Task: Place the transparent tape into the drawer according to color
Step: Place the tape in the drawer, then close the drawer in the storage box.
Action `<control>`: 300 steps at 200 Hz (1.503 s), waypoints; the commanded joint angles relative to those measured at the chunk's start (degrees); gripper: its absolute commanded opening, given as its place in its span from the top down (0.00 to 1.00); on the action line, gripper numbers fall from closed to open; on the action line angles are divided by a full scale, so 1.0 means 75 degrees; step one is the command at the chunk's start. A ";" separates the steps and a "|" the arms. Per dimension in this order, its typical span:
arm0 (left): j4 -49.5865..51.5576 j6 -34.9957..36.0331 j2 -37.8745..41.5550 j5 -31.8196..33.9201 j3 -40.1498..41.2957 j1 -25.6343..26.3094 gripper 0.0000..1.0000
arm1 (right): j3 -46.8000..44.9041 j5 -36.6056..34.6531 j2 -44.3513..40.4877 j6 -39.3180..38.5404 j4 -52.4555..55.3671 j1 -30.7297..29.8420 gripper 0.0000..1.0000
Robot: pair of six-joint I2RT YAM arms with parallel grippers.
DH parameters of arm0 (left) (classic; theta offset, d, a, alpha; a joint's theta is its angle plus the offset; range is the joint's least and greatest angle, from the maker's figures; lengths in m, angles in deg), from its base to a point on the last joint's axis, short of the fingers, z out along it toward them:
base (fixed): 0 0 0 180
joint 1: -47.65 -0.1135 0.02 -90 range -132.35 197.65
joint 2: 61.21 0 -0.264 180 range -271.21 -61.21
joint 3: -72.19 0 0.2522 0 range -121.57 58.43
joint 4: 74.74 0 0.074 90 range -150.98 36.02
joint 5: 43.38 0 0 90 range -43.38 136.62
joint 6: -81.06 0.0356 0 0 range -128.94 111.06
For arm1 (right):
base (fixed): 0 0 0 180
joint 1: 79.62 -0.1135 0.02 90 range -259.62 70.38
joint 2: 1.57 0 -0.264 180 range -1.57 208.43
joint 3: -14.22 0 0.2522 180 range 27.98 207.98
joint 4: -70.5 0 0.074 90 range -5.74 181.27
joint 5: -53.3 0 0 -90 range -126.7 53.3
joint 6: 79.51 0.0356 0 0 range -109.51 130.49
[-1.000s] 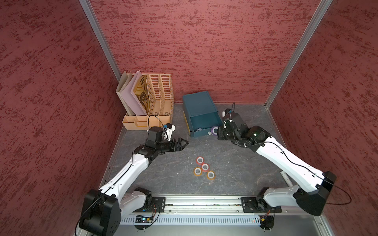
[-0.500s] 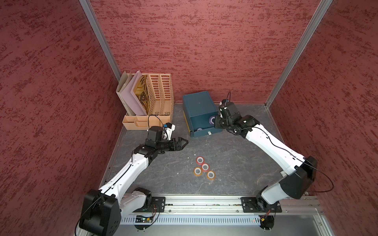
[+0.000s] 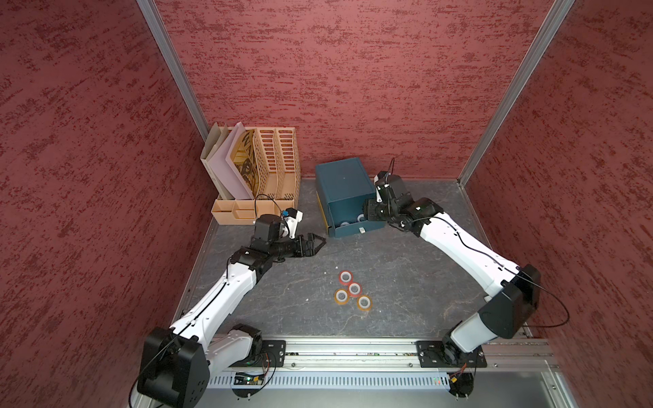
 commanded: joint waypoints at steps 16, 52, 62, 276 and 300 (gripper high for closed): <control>-0.0371 -0.0218 -0.0474 0.0166 -0.0783 0.0017 0.00 | 0.0205 0.0420 -0.0406 -0.0272 -0.0267 0.0004 0.24; -0.0551 -0.0295 -0.1291 0.0199 -0.1802 0.0016 0.00 | -0.0066 0.0348 -0.0927 -0.0499 -0.0171 -0.0197 0.02; -0.0552 -0.0304 -0.1544 0.0263 -0.2127 0.0005 0.00 | -0.0234 0.0422 -0.1083 -0.0540 -0.0218 -0.0250 0.02; 0.1330 0.0478 -0.5063 0.1881 -0.6263 0.0247 0.31 | -0.3263 0.0825 -0.2900 0.0274 -0.0956 -0.1054 0.02; 0.1422 0.0525 -0.5163 0.1987 -0.6382 0.0332 0.36 | -0.3371 0.0857 -0.2899 0.0309 -0.1081 -0.1066 0.03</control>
